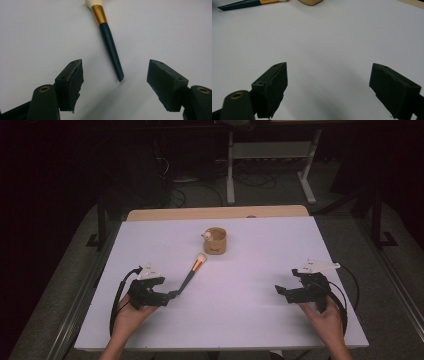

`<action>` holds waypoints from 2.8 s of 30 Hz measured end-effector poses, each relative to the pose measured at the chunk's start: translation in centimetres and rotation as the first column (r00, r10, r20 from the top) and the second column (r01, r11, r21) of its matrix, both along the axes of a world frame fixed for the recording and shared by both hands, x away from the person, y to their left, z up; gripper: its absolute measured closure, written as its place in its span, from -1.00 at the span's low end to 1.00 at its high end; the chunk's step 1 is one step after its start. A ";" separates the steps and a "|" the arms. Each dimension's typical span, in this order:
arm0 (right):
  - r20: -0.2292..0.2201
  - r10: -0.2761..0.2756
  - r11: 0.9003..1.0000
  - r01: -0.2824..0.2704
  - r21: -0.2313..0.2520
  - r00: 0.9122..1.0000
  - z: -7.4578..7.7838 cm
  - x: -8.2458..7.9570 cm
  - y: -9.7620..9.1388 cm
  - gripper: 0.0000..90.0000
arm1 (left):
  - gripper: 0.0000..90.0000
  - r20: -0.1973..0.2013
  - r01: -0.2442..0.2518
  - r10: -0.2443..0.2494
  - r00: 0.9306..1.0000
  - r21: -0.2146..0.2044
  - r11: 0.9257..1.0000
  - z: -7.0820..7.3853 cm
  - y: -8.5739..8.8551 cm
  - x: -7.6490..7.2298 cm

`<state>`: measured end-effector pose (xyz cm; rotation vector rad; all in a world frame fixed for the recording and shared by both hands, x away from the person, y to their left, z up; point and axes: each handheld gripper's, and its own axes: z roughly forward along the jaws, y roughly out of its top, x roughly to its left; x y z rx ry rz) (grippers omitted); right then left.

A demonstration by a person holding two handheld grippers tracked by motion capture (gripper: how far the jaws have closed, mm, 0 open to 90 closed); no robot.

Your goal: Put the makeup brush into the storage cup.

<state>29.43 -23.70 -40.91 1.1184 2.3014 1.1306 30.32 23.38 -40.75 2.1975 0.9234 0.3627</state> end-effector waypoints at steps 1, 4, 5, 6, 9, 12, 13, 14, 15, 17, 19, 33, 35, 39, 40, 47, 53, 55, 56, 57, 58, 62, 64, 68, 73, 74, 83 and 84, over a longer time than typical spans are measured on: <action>-0.003 0.001 1.000 -0.001 -0.007 1.000 0.0 0.0 0.1 -0.69 | -0.34 -0.007 0.003 -0.003 1.000 0.003 1.000 0.0 -0.3 0.3; -0.002 0.004 1.000 -0.004 -0.014 1.000 0.1 0.0 0.2 -0.69 | -0.33 -0.022 -0.003 0.003 1.000 0.020 1.000 -0.1 -1.0 1.0; 0.003 0.007 1.000 -0.007 -0.018 1.000 0.2 0.0 0.4 -0.68 | -0.31 -0.039 0.001 0.000 0.999 0.034 0.999 -0.2 -1.7 1.9; 0.003 0.007 1.000 -0.007 -0.022 1.000 0.2 0.1 0.4 -0.68 | -0.30 -0.051 -0.003 0.005 0.999 0.033 0.999 -0.3 -2.0 2.3; 0.006 0.011 0.999 -0.011 -0.030 1.000 0.2 0.1 0.5 -0.68 | -0.26 -0.084 -0.006 0.009 0.996 0.047 0.999 -0.4 -2.9 3.5; 0.004 0.006 1.000 -0.006 -0.027 1.000 0.2 0.2 0.4 -0.68 | -0.20 -0.105 -0.002 0.010 0.994 0.075 0.997 -0.6 -3.5 4.2; 0.004 0.006 1.000 -0.006 -0.027 1.000 0.2 0.2 0.4 -0.68 | -0.20 -0.111 0.002 0.008 0.994 0.088 0.996 -0.7 -3.7 4.5; 0.004 0.005 1.000 -0.005 -0.026 1.000 0.2 0.3 0.4 -0.68 | -0.13 -0.113 0.002 0.008 0.994 0.092 0.996 -0.8 -3.9 4.8; 0.004 0.005 1.000 -0.005 -0.026 1.000 0.2 0.3 0.4 -0.68 | -0.13 -0.121 -0.007 0.018 0.992 0.089 0.996 -0.8 -4.2 5.0; 0.001 0.001 1.000 -0.001 -0.022 1.000 0.2 0.3 0.3 -0.68 | -0.04 -0.137 -0.021 0.036 0.990 0.110 0.994 -0.9 -5.0 5.6; 0.001 -0.001 1.000 0.001 -0.025 1.000 0.2 0.3 0.3 -0.68 | 0.00 -0.148 -0.032 0.048 0.988 0.110 0.993 -1.0 -5.5 6.0; 0.007 -0.001 1.000 0.002 -0.025 1.000 0.3 0.3 0.2 -0.68 | 0.34 -0.182 -0.055 0.092 0.979 0.196 0.979 -1.5 -7.2 7.8; 0.008 -0.002 1.000 0.002 -0.028 1.000 0.3 0.3 0.3 -0.68 | 0.40 -0.188 -0.065 0.104 0.977 0.203 0.977 -1.6 -7.4 8.0; 0.010 -0.001 0.999 0.001 -0.033 1.000 0.3 0.3 0.3 -0.68 | 0.50 -0.201 -0.061 0.107 0.974 0.222 0.973 -1.8 -7.9 8.1; 0.010 0.000 0.999 0.001 -0.035 1.000 0.3 0.3 0.3 -0.68 | 0.52 -0.202 -0.060 0.108 0.973 0.230 0.971 -1.8 -8.0 8.1; 0.016 0.003 0.999 -0.002 -0.041 1.000 0.3 0.3 0.4 -0.68 | 0.65 -0.216 -0.068 0.124 0.969 0.250 0.966 -1.7 -8.3 8.4; 0.015 0.003 0.999 -0.002 -0.042 1.000 0.3 0.2 0.4 -0.68 | 0.66 -0.228 -0.070 0.125 0.966 0.235 0.969 -1.6 -8.1 8.5; 0.014 0.002 0.999 -0.001 -0.040 1.000 0.3 0.2 0.4 -0.68 | 0.66 -0.227 -0.075 0.127 0.966 0.226 0.971 -1.6 -8.0 8.5; 0.009 0.003 0.999 -0.003 -0.040 1.000 0.2 0.3 0.4 -0.68 | 0.66 -0.227 -0.075 0.126 0.966 0.222 0.972 -1.5 -7.9 8.5; 0.008 0.004 0.999 -0.004 -0.040 1.000 0.2 0.3 0.4 -0.68 | 0.66 -0.226 -0.075 0.126 0.966 0.220 0.973 -1.4 -7.8 8.5; 0.008 0.003 0.999 -0.002 -0.038 1.000 0.2 0.3 0.5 -0.68 | 0.66 -0.222 -0.071 0.121 0.968 0.218 0.973 -1.3 -7.7 8.5; 0.006 0.011 0.999 -0.011 -0.044 1.000 0.1 0.3 0.6 -0.68 | 0.66 -0.214 -0.072 0.114 0.970 0.196 0.978 -0.7 -7.2 8.1; 0.009 0.015 0.999 -0.015 -0.044 1.000 0.2 0.2 0.8 -0.68 | 0.66 -0.212 -0.066 0.108 0.971 0.196 0.978 -0.5 -7.1 8.0; -0.007 0.030 0.999 -0.030 -0.029 1.000 0.2 0.2 1.2 -0.68 | 0.66 -0.195 -0.051 0.086 0.977 0.178 0.983 0.0 -6.8 7.4; -0.019 0.066 0.998 -0.066 -0.012 0.998 0.4 0.2 1.9 -0.68 | 0.66 -0.171 -0.015 0.041 0.984 0.147 0.989 0.8 -6.3 6.3; -0.023 0.083 0.996 -0.083 0.009 0.996 0.6 0.2 2.2 -0.70 | 0.66 -0.168 -0.014 0.038 0.985 0.139 0.990 0.9 -6.3 6.1; -0.047 0.200 0.978 -0.196 0.074 0.979 1.8 0.9 4.9 -0.70 | 0.66 -0.097 0.073 -0.065 0.993 0.083 0.994 3.1 -5.8 3.6; -0.041 0.214 0.975 -0.211 0.072 0.976 2.0 1.0 5.2 -0.70 | 0.66 -0.088 0.080 -0.073 0.993 0.076 0.994 3.3 -5.8 3.3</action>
